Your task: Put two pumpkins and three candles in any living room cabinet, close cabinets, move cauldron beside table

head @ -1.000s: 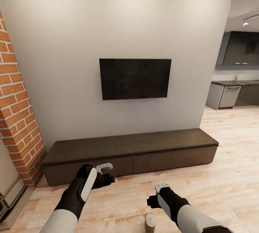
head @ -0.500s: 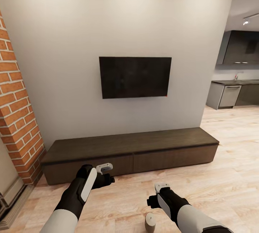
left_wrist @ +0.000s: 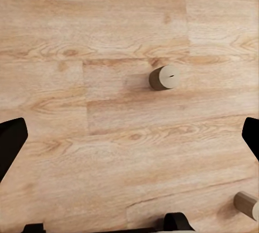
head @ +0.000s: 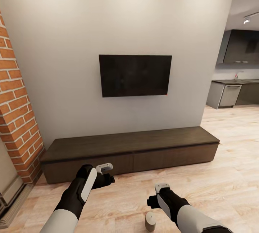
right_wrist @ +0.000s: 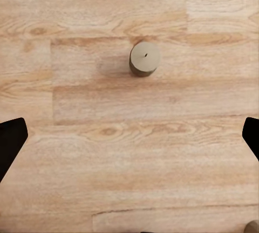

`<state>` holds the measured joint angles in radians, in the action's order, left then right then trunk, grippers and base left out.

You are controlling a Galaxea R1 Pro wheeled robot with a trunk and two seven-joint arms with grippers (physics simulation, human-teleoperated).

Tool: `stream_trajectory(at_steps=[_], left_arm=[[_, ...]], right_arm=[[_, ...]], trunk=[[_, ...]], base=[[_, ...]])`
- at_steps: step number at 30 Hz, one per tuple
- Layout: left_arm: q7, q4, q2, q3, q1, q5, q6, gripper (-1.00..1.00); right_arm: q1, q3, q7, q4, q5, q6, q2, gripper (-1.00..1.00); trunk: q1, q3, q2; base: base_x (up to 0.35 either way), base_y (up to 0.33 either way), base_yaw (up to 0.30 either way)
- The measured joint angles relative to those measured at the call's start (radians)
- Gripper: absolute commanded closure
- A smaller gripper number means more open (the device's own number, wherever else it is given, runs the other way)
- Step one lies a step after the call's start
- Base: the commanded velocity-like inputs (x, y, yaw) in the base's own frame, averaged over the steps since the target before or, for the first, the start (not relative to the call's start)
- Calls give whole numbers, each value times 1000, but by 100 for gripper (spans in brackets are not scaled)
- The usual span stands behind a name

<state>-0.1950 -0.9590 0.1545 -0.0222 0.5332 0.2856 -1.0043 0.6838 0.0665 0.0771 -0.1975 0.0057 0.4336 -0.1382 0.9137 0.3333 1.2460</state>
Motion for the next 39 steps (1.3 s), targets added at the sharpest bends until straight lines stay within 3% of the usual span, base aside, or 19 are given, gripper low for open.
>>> stream_trajectory(at_steps=[12, 30, 39], left_arm=[[0, 0, 0, 0, 0, 0, 0, -100], [0, 1, 0, 0, 0, 1, 0, -100], [0, 2, 0, 0, 0, 1, 0, -100]], right_arm=[[0, -3, -5, 18, -2, -2, 1, -100], [0, -6, -5, 19, -3, 0, 2, -100], [0, -9, -5, 18, -5, 0, 2, -100]], trunk=[[46, 39, 84], [115, 119, 210], [150, 159, 273]], base=[[0, 0, 15], [0, 0, 106], [0, 0, -163]])
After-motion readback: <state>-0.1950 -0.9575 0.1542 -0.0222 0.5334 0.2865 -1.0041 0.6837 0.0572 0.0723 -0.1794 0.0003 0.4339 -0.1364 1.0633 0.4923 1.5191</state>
